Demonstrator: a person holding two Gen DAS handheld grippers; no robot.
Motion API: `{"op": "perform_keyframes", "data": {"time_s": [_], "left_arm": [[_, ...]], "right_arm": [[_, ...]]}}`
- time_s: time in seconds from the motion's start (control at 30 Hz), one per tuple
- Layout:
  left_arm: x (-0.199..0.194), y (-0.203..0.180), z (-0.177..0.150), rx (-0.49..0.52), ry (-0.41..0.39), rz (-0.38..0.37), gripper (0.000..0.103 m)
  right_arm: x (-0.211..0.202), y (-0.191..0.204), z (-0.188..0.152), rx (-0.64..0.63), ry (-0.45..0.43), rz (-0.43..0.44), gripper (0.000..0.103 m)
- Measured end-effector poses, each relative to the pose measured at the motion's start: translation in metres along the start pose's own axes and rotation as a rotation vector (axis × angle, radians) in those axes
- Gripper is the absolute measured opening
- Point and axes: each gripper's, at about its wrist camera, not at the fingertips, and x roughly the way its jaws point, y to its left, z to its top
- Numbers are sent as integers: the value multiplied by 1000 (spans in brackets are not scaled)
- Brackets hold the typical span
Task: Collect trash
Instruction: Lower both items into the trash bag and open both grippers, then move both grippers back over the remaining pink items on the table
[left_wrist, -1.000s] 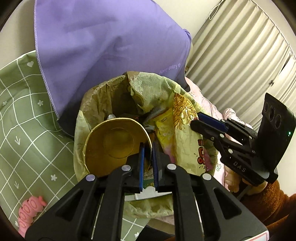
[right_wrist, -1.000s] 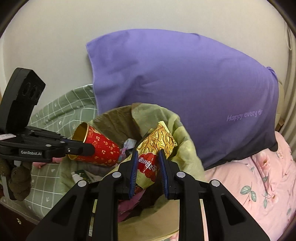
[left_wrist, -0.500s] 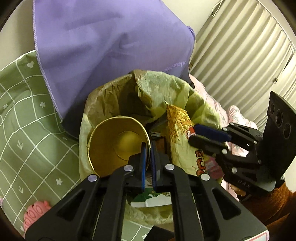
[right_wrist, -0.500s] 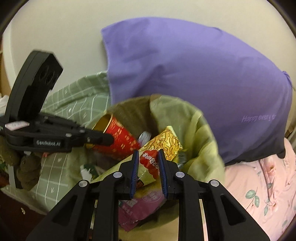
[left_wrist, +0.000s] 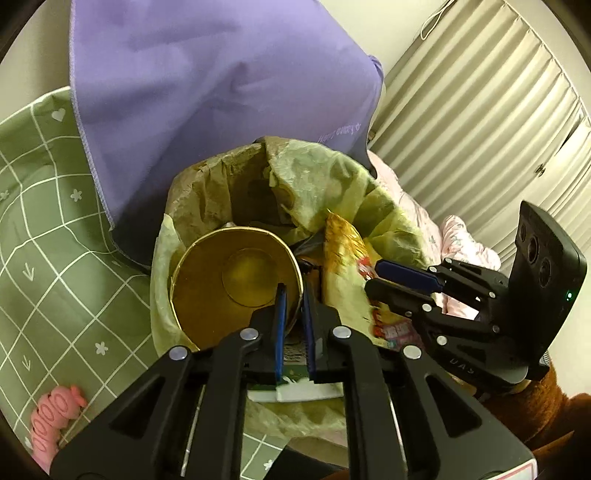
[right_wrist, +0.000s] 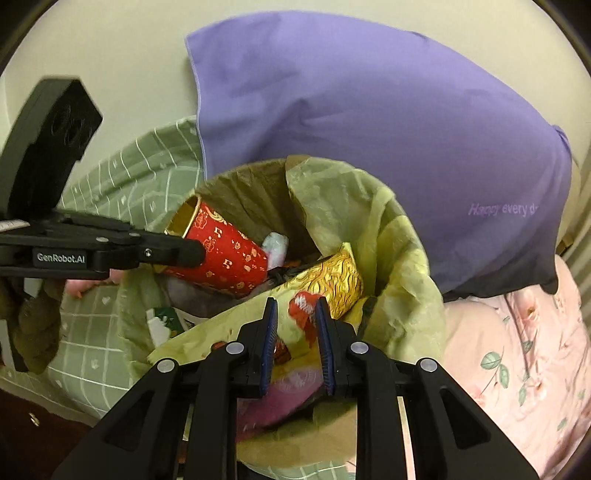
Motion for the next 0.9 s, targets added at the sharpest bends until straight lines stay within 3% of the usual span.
{"op": "perform_keyframes", "data": {"time_s": [0.03, 0.1, 0.23, 0.3, 0.43, 0.53, 0.73, 0.9], "left_arm": [[-4, 0, -1, -3, -6, -2, 14], [-14, 0, -3, -17, -21, -12, 29], [-45, -3, -9, -17, -71, -1, 35], [-63, -4, -15, -5, -114, 33, 38], [-108, 12, -35, -9, -207, 158, 39], [-140, 39, -57, -70, -258, 258, 40], [-209, 108, -119, -218, -339, 491, 42], [-262, 158, -173, -403, -404, 609, 44]], "right_arm": [[-5, -1, -1, 13, -15, 0, 21], [-13, -2, -3, 31, -41, -5, 21], [-29, 4, -3, 55, -101, 8, 31], [-34, 10, -1, 57, -127, 17, 32], [-39, 30, 3, 57, -172, 49, 32], [-38, 47, 4, 53, -187, 87, 32], [-28, 92, 5, 21, -197, 169, 42], [-14, 129, 11, -21, -173, 229, 43]]}}
